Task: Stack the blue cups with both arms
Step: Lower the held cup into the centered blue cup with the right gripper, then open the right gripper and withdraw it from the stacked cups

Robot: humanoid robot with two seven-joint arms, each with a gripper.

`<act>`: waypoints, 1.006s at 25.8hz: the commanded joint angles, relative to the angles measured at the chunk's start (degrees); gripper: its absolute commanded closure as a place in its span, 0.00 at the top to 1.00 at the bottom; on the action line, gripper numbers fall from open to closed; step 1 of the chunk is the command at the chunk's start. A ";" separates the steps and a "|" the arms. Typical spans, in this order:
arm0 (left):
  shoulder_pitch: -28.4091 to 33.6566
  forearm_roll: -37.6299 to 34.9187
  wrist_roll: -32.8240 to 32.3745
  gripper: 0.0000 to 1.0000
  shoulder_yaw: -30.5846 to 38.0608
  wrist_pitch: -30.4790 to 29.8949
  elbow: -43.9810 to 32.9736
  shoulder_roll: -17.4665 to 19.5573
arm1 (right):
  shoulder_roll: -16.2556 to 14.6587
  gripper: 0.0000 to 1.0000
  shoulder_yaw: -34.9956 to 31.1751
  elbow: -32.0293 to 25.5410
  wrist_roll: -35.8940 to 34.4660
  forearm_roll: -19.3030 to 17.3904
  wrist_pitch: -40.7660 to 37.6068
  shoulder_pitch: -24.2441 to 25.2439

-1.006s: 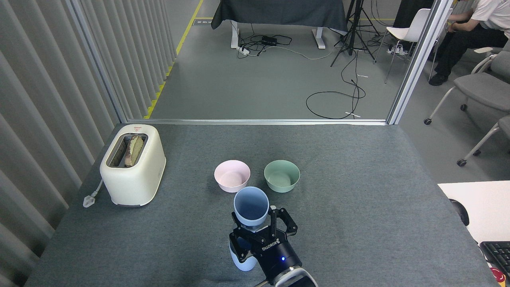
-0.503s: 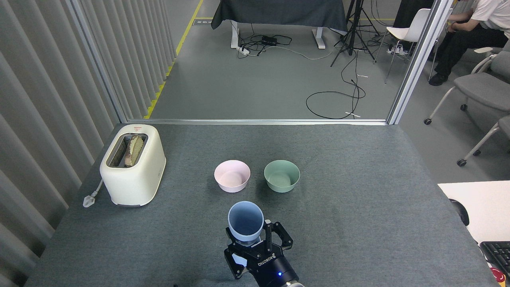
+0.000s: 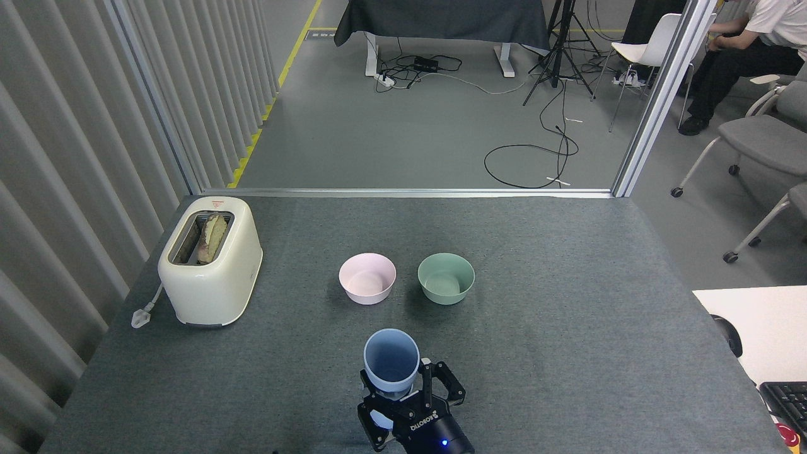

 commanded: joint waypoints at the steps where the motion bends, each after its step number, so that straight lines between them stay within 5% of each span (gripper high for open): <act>1: -0.02 0.00 -0.02 1.00 0.01 -0.01 0.01 0.00 | 0.15 0.67 -0.20 0.61 -0.08 0.00 0.23 0.16; 5: -0.02 0.00 -0.02 1.00 0.10 -0.01 0.01 0.09 | 0.06 0.69 -0.38 0.88 -0.26 0.00 0.32 0.16; 9: -0.02 0.00 -0.02 1.00 0.10 -0.01 0.01 0.18 | 0.41 0.99 -0.47 1.23 -0.26 -0.26 0.50 0.16; 16: -0.02 0.00 -0.02 1.00 0.10 -0.01 0.10 0.35 | 0.68 1.00 0.24 -0.26 -0.52 -0.35 -0.47 0.16; 26: 0.33 0.00 -0.02 1.00 1.24 -0.01 -0.08 0.70 | 0.06 1.00 -4.24 -10.28 -5.62 -3.43 -1.87 -0.55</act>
